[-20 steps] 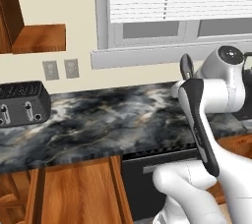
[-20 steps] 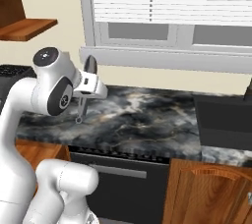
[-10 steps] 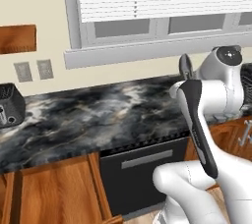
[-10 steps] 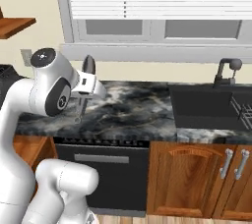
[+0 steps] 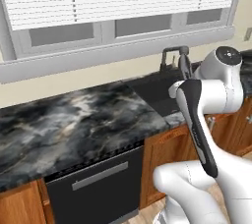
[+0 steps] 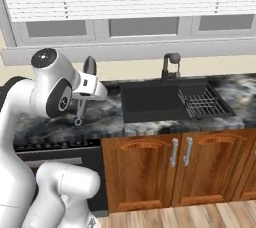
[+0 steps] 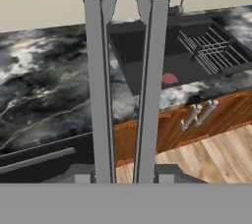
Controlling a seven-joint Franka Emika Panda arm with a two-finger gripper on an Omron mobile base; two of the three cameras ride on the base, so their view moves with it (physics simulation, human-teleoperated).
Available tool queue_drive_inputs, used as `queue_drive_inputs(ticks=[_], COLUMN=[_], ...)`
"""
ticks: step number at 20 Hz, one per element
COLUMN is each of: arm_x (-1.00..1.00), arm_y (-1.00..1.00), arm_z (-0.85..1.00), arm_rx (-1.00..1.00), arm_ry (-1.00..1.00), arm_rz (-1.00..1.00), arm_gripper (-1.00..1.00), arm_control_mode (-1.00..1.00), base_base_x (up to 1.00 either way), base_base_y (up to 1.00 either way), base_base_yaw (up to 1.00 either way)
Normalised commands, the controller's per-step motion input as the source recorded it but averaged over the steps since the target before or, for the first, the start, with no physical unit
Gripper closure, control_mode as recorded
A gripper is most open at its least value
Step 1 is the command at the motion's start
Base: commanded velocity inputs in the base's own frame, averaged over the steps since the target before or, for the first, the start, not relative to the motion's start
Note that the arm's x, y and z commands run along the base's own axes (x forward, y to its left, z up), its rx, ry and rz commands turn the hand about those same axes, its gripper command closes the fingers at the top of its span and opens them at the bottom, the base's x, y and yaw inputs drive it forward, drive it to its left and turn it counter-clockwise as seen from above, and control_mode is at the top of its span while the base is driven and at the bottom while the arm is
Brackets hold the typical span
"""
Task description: Take the tongs from the drawer on the left and place them on the dining counter next to the tray containing the hot dog.
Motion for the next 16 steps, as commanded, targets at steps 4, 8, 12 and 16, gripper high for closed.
queue_drive_inputs(ticks=[4,8,12,16], arm_x=[0.0,0.0,0.0,0.0], arm_y=[0.0,0.0,0.0,0.0], arm_z=[0.0,0.0,0.0,0.0], arm_rx=[0.0,0.0,0.0,0.0], arm_ry=[0.0,0.0,0.0,0.0], arm_rz=[0.0,0.0,0.0,0.0], arm_gripper=[1.0,1.0,1.0,1.0], arm_control_mode=[1.0,1.0,1.0,1.0], base_base_x=[-0.04,-0.01,-0.02,-0.01], base_base_y=[-0.58,-0.46,-0.44,-0.39], base_base_yaw=[-0.33,-0.31,-0.35,-0.38])
